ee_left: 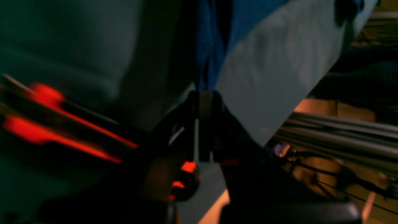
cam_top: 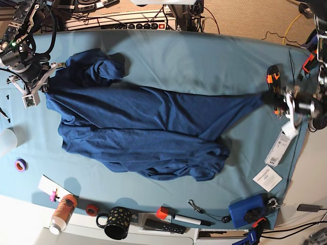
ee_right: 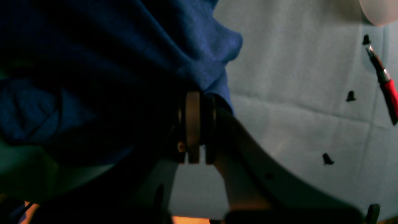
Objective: Layout the t-shirt on the table in an organized manner, then fold the t-shirt properly
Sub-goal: 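Grasp the shirt hem with the left gripper and drag it outward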
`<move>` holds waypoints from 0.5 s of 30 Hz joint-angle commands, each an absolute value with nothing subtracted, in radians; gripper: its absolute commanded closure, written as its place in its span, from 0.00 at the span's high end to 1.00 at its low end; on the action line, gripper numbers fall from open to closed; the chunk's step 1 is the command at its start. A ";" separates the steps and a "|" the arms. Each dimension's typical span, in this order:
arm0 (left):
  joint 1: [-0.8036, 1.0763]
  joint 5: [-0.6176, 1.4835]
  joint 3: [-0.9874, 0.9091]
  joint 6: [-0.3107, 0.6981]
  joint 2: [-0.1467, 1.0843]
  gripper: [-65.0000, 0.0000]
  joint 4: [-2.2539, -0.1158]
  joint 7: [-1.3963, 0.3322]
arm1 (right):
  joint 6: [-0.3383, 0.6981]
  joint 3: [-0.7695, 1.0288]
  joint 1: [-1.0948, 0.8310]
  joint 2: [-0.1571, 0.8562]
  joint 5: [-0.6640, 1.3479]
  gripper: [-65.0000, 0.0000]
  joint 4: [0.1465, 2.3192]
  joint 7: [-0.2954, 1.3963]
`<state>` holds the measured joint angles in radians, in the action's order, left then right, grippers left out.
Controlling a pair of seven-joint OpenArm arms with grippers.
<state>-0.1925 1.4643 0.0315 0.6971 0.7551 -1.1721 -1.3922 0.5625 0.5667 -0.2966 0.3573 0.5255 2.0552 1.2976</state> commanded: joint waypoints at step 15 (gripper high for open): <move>-0.079 1.484 0.019 0.698 0.729 0.00 -1.183 -1.396 | 0.562 0.577 -0.291 0.397 0.530 0.00 2.071 1.283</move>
<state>-0.0631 1.4788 0.0299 0.6971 0.7094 -1.1721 -1.3903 0.5625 0.5667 -0.2966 0.3740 0.5255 2.0552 1.2984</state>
